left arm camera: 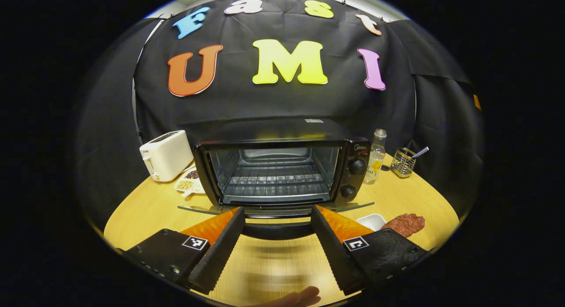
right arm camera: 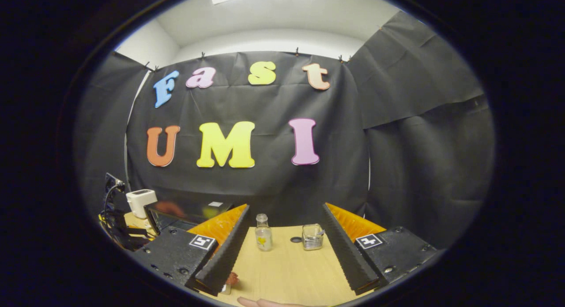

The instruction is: Open the electric oven with the left hand, put the food in, and close the electric oven.

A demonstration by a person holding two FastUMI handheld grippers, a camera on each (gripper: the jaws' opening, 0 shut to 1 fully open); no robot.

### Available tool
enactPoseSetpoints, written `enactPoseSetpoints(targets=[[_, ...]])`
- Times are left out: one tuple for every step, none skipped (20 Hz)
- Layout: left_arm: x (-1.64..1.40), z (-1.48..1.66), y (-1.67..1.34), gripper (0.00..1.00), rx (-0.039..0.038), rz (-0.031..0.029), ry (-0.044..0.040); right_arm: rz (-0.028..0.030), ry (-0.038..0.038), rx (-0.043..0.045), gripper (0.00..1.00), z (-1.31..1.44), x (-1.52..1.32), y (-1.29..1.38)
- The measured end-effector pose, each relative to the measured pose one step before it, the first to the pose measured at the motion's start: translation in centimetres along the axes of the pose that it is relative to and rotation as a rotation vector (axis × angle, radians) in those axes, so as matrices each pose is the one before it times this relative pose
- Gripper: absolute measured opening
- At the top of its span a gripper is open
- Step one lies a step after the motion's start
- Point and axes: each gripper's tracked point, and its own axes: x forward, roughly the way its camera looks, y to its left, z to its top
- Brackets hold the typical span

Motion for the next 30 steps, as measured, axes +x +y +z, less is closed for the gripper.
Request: enactPoseSetpoints(targets=[[-0.258, -0.905, -0.059, 0.96, 0.00214, -0.00072, 0.00139, 0.00436, 0.00162, -0.00440, 1.00, -0.157, -0.006, 0.154], [-0.195, -0.698, -0.028, 0.95, 0.00151, 0.00065, -0.00245, 0.00928, 0.00182, -0.00305, 1.00, -0.079, -0.054, 0.264], [-0.087, -0.831, -0.093, 0.95, 0.00108, 0.00098, -0.00188, 0.01143, 0.00333, -0.00161, 1.00, -0.234, -0.127, 0.352], [-0.119, -1.307, -0.081, 0.95, 0.00036, -0.00025, 0.02039, 0.01101, 0.00450, -0.00078, 1.00, -0.125, -0.062, 0.258], [-0.023, -1.324, -0.044, 0.95, -0.00042, -0.00159, 0.02302, 0.00886, 0.00532, -0.00253, 1.00, -0.167, -0.015, 0.131], [-0.101, -1.162, -0.151, 0.95, 0.00156, -0.00108, 0.02640, 0.00211, 0.00448, -0.00344, 1.00, -0.169, 0.018, 0.040], [0.121, -0.985, -0.109, 0.95, 0.00283, -0.00126, 0.02301, -0.00210, 0.00476, -0.00476, 1.00, -0.114, 0.063, -0.052], [0.129, -0.708, -0.098, 0.95, 0.00032, -0.00126, 0.01553, -0.00200, 0.00347, -0.00512, 1.00, -0.117, -0.029, 0.005], [0.235, -0.521, -0.082, 0.95, 0.00999, -0.00121, 0.00423, 0.00037, 0.00620, -0.00410, 1.00, -0.266, -0.019, 0.033], [0.540, -0.851, 0.060, 0.95, 0.00639, -0.00132, 0.01848, 0.00543, 0.01264, -0.00296, 0.96, -0.385, 0.151, 0.188], [0.483, -1.305, 0.067, 0.95, -0.01517, -0.00045, 0.04434, 0.00652, 0.01927, -0.00229, 0.96, -0.645, 0.081, 0.187], [-0.114, -0.282, 0.072, 0.95, -0.02323, -0.00081, 0.00725, 0.00757, 0.02359, 0.00069, 0.96, -0.595, 0.074, 0.093], [-0.179, 0.743, 0.076, 0.96, -0.00755, -0.00088, -0.03720, 0.01411, 0.02366, 0.00170, 0.96, -0.689, 0.129, 0.105], [-0.094, 0.495, 0.121, 0.96, -0.00036, 0.00177, -0.02778, 0.01328, 0.03233, 0.00158, 0.96, -0.860, 0.307, 0.051], [-0.331, 0.478, 0.434, 0.95, -0.00096, 0.01186, -0.02398, 0.00900, 0.04168, 0.00083, 0.96, -1.165, 0.478, -0.184], [-0.578, 0.653, 0.519, 0.96, -0.00279, 0.01488, -0.02581, 0.01130, 0.04964, -0.00548, 0.96, -1.185, 0.589, -0.075], [-0.624, 1.031, 0.427, 0.97, -0.00659, 0.00507, -0.03211, 0.01464, 0.05429, -0.00772, 1.00, -1.316, 0.687, 0.092], [-0.869, 1.129, 0.090, 0.97, -0.00948, -0.00314, -0.03196, 0.02035, 0.05345, -0.00823, 1.00, -1.184, 0.794, 0.146], [-0.970, 1.438, 0.136, 0.97, -0.00441, -0.00365, -0.03708, 0.01978, 0.04792, -0.00636, 1.00, -0.918, 0.783, 0.093], [-1.009, 1.606, 0.299, 0.97, -0.00229, 0.00457, -0.04218, 0.01202, 0.04775, -0.00212, 1.00, -0.975, 0.947, -0.072], [-0.986, 1.748, 0.422, 0.96, -0.00135, 0.01075, -0.03641, 0.01826, 0.04366, -0.00142, 1.00, -0.810, 0.908, 0.043], [-0.961, 1.782, 0.350, 0.97, 0.00275, 0.00714, -0.04144, 0.01979, 0.05530, 0.00430, 1.00, -0.936, 1.082, 0.213], [-0.915, 1.808, 0.313, 0.97, 0.00577, 0.00574, -0.03523, 0.03739, 0.06153, 0.01000, 1.00, -1.077, 1.137, 0.691], [-0.897, 1.360, 0.188, 0.96, 0.00276, -0.00074, -0.02550, 0.05529, 0.05794, 0.01290, 1.00, -1.187, 0.764, 0.901], [-0.859, 1.718, 0.457, 0.96, 0.00435, 0.00677, -0.03204, 0.04486, 0.05883, 0.01917, 1.00, -1.369, 0.671, 0.655], [-0.777, 1.973, 1.049, 0.96, -0.00170, 0.02103, -0.03616, 0.03712, 0.04845, 0.02756, 1.00, -0.930, 0.898, 0.573], [-0.766, 1.762, 1.071, 0.96, -0.00424, 0.02511, -0.02591, 0.03284, 0.04335, 0.02874, 1.00, -0.577, 0.675, 0.392], [-0.715, 1.460, 0.939, 0.96, -0.00618, 0.02011, -0.02691, 0.01777, 0.02974, 0.04268, 0.96, -0.286, 0.576, 0.086], [-0.680, 1.510, 0.820, 0.96, -0.00587, 0.01548, -0.02530, 0.02095, 0.02151, 0.04041, 0.98, -0.041, 1.000, -0.014], [-0.809, 1.348, 0.801, 0.96, -0.00168, 0.01768, -0.02655, 0.02842, 0.02114, 0.03073, 0.98, -0.279, 0.741, 0.214]])
